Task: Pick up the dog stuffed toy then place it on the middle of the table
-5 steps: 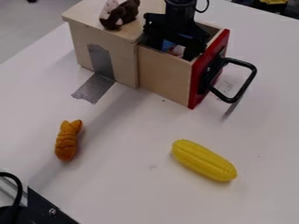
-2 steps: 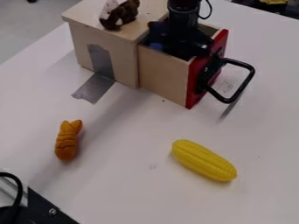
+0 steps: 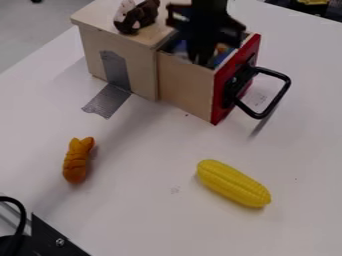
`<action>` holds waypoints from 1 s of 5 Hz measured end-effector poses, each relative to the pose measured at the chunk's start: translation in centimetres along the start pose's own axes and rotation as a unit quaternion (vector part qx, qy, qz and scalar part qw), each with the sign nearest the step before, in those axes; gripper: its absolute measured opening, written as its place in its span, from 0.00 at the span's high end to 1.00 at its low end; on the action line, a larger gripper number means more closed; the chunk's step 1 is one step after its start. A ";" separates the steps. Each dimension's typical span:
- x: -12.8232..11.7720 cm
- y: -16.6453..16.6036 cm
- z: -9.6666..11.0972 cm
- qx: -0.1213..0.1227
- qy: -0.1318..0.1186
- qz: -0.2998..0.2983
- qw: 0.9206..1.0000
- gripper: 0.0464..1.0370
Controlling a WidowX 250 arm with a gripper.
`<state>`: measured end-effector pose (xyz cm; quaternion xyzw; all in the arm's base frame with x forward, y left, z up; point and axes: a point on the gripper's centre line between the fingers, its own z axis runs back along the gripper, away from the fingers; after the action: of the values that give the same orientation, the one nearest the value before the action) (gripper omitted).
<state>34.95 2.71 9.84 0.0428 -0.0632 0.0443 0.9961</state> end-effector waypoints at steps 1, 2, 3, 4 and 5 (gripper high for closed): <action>0.5 1.0 3.7 -0.008 -0.039 0.006 0.999 0.97; -0.4 2.0 5.9 -0.017 -0.044 0.008 0.999 0.97; -3.5 3.1 7.0 -0.019 -0.031 0.002 0.999 0.97; -8.0 2.6 5.5 -0.039 0.006 -0.009 0.999 0.97; -10.8 2.0 2.6 -0.046 0.037 -0.012 0.998 0.97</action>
<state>23.76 3.53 11.12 -0.0035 -0.0275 0.0307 0.9991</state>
